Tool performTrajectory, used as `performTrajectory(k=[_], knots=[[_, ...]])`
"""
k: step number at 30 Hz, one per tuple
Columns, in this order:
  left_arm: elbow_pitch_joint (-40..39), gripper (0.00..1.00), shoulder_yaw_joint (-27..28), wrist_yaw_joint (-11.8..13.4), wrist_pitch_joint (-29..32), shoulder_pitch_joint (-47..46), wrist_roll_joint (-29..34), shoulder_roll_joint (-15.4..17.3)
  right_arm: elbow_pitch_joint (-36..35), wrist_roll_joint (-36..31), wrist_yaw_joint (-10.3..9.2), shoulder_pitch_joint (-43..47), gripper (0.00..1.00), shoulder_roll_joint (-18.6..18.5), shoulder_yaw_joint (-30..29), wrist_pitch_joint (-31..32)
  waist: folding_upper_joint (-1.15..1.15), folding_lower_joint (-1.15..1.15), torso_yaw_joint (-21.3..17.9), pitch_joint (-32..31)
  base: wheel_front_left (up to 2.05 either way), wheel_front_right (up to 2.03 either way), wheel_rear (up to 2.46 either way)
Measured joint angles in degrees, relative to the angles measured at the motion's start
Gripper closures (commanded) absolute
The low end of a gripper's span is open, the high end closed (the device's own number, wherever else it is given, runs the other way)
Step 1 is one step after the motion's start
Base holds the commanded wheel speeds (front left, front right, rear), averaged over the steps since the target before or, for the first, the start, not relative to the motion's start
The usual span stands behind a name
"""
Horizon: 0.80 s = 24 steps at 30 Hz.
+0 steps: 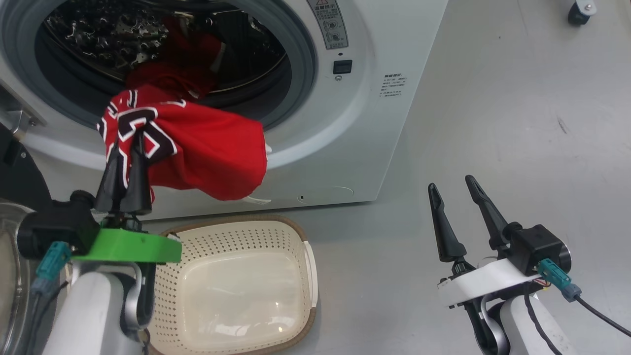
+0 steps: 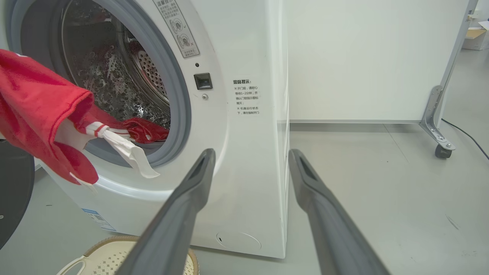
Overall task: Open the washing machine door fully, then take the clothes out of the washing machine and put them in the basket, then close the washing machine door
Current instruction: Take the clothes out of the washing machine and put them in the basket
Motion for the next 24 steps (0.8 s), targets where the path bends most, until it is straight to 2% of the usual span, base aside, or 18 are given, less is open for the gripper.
performTrajectory(k=[10, 14, 24], knots=[[4.9, 1.00, -2.1, 0.4, 1.2, 7.7, -2.4, -1.8, -0.7, 0.0, 0.00, 0.0, 0.00, 0.0, 0.4, 0.0, 0.00, 0.00, 0.1, 0.4, 0.00, 0.00, 0.00], [8.4, 1.00, -2.4, 0.4, 2.4, 8.8, -5.3, -3.1, -1.1, 0.0, 0.01, 0.0, 0.00, 0.0, 0.6, 0.0, 0.00, 0.00, 0.1, 1.3, 0.00, 0.00, 0.00], [18.4, 1.00, -2.0, -0.7, 3.9, 8.8, -7.7, -3.2, -1.6, -0.1, 0.02, -0.4, 0.00, 0.0, 1.2, 0.0, 0.00, 0.00, -1.2, 4.4, 0.00, 0.00, 0.00]])
